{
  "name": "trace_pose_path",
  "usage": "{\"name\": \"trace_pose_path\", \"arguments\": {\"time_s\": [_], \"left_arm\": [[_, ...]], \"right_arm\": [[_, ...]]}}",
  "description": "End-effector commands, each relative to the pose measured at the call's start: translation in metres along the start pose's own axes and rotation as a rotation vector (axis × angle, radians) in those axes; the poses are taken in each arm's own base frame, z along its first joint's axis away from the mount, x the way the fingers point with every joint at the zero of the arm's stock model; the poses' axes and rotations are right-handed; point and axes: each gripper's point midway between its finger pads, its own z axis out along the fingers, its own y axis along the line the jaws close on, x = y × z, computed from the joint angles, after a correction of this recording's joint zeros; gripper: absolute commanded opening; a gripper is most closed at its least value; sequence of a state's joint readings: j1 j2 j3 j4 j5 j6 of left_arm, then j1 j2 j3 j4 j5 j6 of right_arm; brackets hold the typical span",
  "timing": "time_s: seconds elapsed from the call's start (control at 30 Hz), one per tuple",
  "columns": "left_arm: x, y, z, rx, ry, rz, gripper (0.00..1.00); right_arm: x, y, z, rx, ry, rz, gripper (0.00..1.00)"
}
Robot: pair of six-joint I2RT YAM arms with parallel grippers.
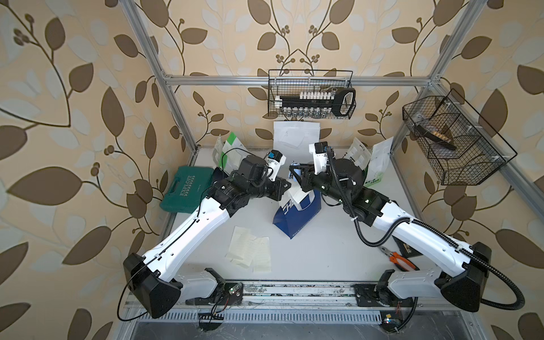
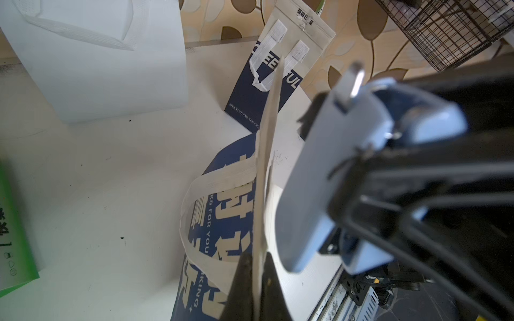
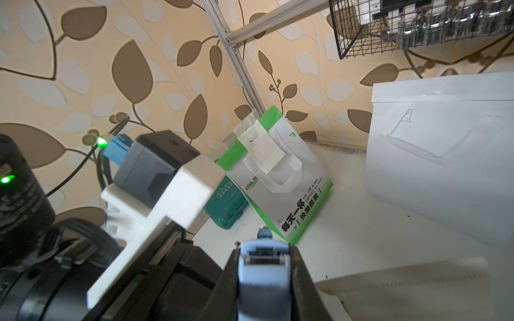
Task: Staple the receipts to the bags
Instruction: Place the stapler in the takeout bag.
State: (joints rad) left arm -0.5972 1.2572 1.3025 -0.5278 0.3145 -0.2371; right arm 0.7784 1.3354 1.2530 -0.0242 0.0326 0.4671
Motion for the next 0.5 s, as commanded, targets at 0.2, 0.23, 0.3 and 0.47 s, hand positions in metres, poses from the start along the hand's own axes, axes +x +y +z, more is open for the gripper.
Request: {"name": "trace_pose_path", "arguments": {"time_s": [0.2,0.23,0.3,0.47], "left_arm": [[-0.008,-0.02,-0.012,0.074,-0.041,0.037,0.0],[-0.007,-0.02,-0.011,0.077,-0.037,0.039,0.0],[-0.006,-0.02,-0.01,0.079,-0.033,0.036,0.0],[-0.008,-0.018,-0.012,0.065,-0.04,0.036,0.0]], "right_arm": [[-0.028,0.006,0.003,-0.029,-0.069,0.015,0.0],[-0.028,0.003,0.004,-0.022,-0.066,0.015,0.0],[-0.026,0.002,0.007,-0.014,-0.053,0.006,0.0],[-0.016,0.0,0.013,-0.003,-0.006,0.001,0.0]]}}
